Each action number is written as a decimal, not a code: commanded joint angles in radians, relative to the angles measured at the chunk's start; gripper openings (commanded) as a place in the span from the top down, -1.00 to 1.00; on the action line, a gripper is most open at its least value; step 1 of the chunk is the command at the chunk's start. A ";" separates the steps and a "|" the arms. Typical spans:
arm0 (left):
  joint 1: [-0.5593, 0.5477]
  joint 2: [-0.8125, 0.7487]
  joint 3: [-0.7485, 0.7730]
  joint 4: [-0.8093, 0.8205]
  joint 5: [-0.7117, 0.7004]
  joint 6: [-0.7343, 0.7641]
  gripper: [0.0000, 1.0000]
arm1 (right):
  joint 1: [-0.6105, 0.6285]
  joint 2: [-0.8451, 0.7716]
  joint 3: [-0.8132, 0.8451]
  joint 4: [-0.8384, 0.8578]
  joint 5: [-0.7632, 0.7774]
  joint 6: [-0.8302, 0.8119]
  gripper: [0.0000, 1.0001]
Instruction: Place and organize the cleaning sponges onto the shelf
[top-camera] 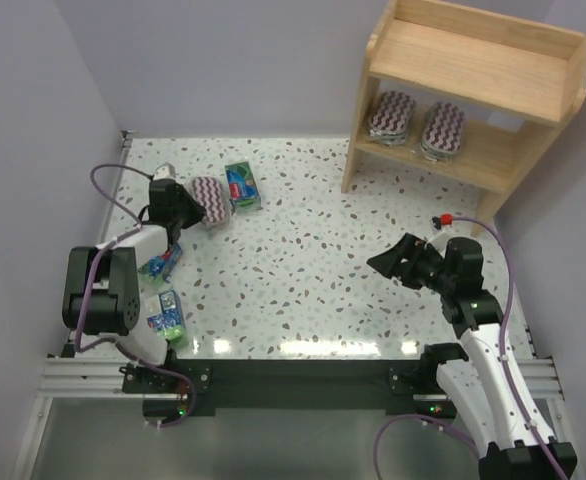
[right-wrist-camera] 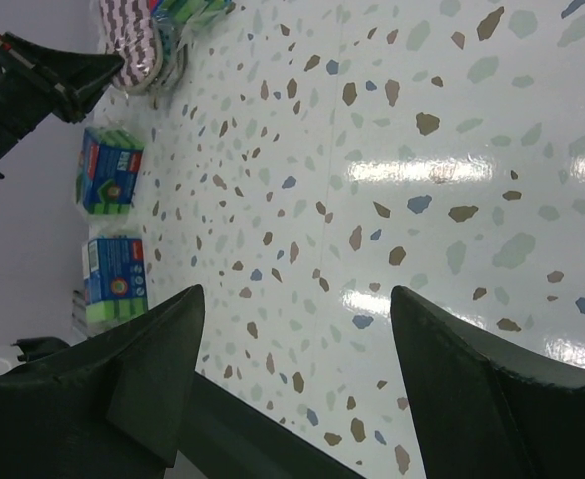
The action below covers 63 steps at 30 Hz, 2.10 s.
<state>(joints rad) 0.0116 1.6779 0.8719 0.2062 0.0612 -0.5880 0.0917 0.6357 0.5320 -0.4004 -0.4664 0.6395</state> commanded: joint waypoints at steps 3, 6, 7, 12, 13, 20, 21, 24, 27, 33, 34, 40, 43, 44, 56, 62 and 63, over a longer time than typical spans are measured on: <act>-0.105 -0.245 -0.198 -0.067 0.061 -0.108 0.97 | 0.005 0.030 -0.015 0.011 -0.060 -0.021 -0.57; -0.203 -0.401 -0.330 -0.053 0.072 -0.180 0.95 | 0.008 0.042 -0.018 0.012 -0.077 -0.027 -0.57; -0.232 -0.440 -0.362 -0.047 0.071 -0.244 0.93 | 0.008 0.047 -0.020 0.008 -0.083 -0.031 -0.57; -0.445 -0.644 -0.561 0.021 -0.003 -0.452 0.92 | 0.014 0.094 -0.035 0.005 -0.109 -0.052 -0.56; -0.469 -0.659 -0.585 0.039 -0.021 -0.514 0.91 | 0.016 0.099 -0.038 0.008 -0.110 -0.054 -0.55; -0.737 -0.550 -0.619 0.246 -0.260 -0.725 0.88 | 0.043 0.163 -0.055 0.029 -0.114 -0.063 -0.54; -0.762 -0.516 -0.602 0.271 -0.285 -0.763 0.87 | 0.055 0.183 -0.052 0.032 -0.110 -0.064 -0.54; -0.844 -0.365 -0.532 0.366 -0.346 -0.852 0.83 | 0.092 0.209 -0.040 0.040 -0.100 -0.067 -0.54; -0.915 -0.235 -0.464 0.469 -0.408 -0.918 0.75 | 0.152 0.229 -0.021 0.049 -0.061 -0.061 -0.54; -0.993 0.009 -0.334 0.676 -0.324 -0.967 0.32 | 0.192 0.262 -0.018 0.081 -0.018 -0.038 -0.56; -1.012 0.053 -0.320 0.697 -0.301 -0.972 0.25 | 0.194 0.269 -0.021 0.087 -0.017 -0.037 -0.56; -1.061 0.155 -0.272 0.808 -0.241 -0.970 0.17 | 0.194 0.343 -0.030 0.083 0.041 -0.023 -0.56; -1.067 0.187 -0.254 0.838 -0.215 -0.958 0.17 | 0.195 0.375 -0.030 0.069 0.075 -0.012 -0.56; -1.069 0.195 -0.245 0.848 -0.207 -0.955 0.18 | 0.195 0.380 -0.032 0.064 0.092 -0.005 -0.56; -1.067 0.158 -0.339 0.837 -0.211 -0.940 0.26 | 0.192 0.403 -0.073 0.192 0.336 0.164 -0.60; -1.067 0.180 -0.333 0.840 -0.186 -0.928 0.28 | 0.192 0.481 -0.136 0.397 0.236 0.242 -0.28; -1.067 0.186 -0.332 0.846 -0.182 -0.931 0.28 | 0.192 0.487 -0.136 0.396 0.232 0.244 -0.26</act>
<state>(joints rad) -1.0542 1.8732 0.5362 0.9970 -0.1303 -1.5337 0.2821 1.1069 0.4107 -0.1150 -0.2138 0.8330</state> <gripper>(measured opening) 0.364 0.642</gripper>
